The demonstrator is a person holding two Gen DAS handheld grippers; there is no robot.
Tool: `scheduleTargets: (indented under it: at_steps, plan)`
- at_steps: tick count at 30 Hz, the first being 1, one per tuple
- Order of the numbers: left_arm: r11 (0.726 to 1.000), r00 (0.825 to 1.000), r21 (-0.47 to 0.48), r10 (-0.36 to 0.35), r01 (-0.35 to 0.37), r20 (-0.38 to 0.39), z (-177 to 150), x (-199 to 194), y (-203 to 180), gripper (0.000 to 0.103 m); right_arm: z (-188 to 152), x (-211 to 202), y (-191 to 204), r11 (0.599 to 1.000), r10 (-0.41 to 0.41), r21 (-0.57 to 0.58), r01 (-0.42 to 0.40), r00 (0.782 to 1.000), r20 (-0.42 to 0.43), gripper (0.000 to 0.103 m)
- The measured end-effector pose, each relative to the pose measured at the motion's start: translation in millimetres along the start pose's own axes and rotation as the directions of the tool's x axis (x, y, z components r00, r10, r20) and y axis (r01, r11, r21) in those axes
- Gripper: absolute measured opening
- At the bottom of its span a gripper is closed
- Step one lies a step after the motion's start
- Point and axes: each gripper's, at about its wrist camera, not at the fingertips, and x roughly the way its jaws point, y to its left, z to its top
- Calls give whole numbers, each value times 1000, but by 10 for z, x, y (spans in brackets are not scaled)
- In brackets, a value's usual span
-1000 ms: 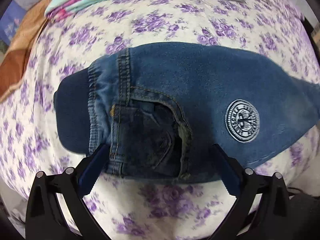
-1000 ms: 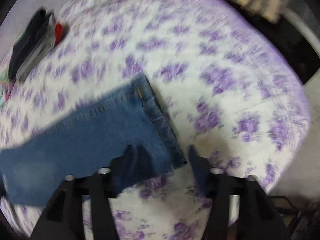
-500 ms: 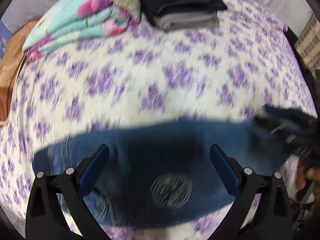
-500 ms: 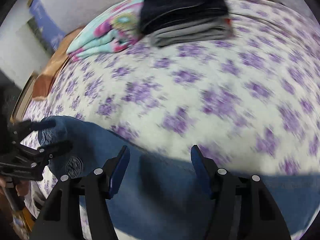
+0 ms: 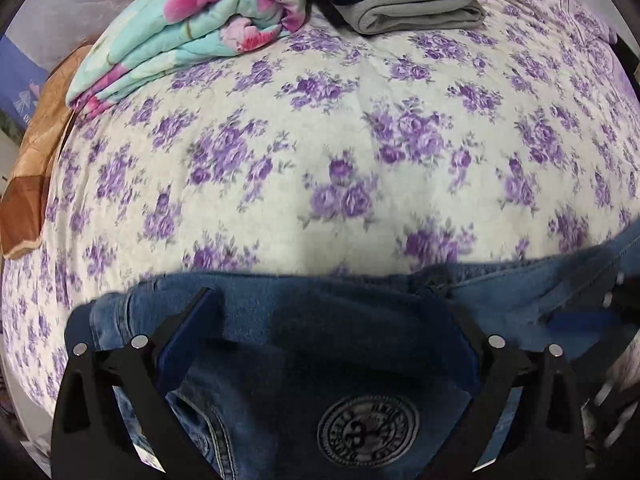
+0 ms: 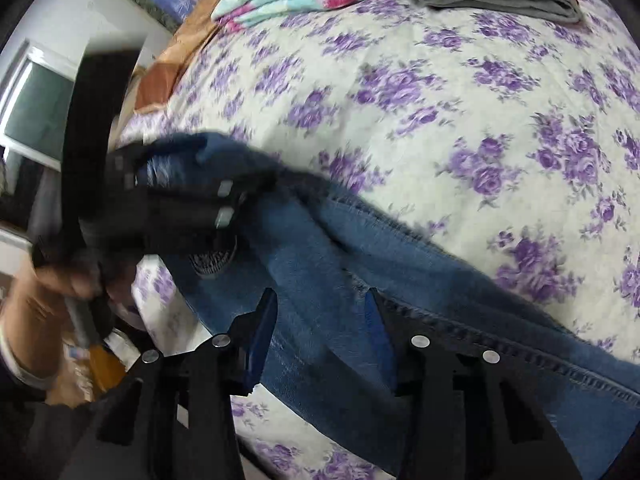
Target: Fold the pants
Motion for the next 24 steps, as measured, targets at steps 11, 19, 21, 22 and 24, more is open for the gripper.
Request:
scheduleTargets:
  at_steps: [11, 19, 21, 22, 24]
  plan:
    - [979, 994, -177, -105, 98, -27, -281, -62, 282, 98, 656, 399, 37, 978, 195, 88, -188, 978, -70, 29]
    - [972, 990, -193, -139, 131, -29, -397, -22, 334, 99, 704, 556, 253, 1000, 16, -5, -17, 993, -115, 29]
    - [972, 989, -193, -145, 138, -27, -400, -20, 341, 99, 701, 553, 158, 999, 21, 48, -15, 993, -116, 38]
    - [972, 989, -187, -148, 140, -27, -405, -16, 340, 99, 678, 531, 110, 998, 6, 65, 1, 994, -107, 41]
    - [973, 988, -181, -151, 143, -28, -409, -8, 339, 99, 648, 511, 111, 999, -21, 41, 25, 996, -88, 42]
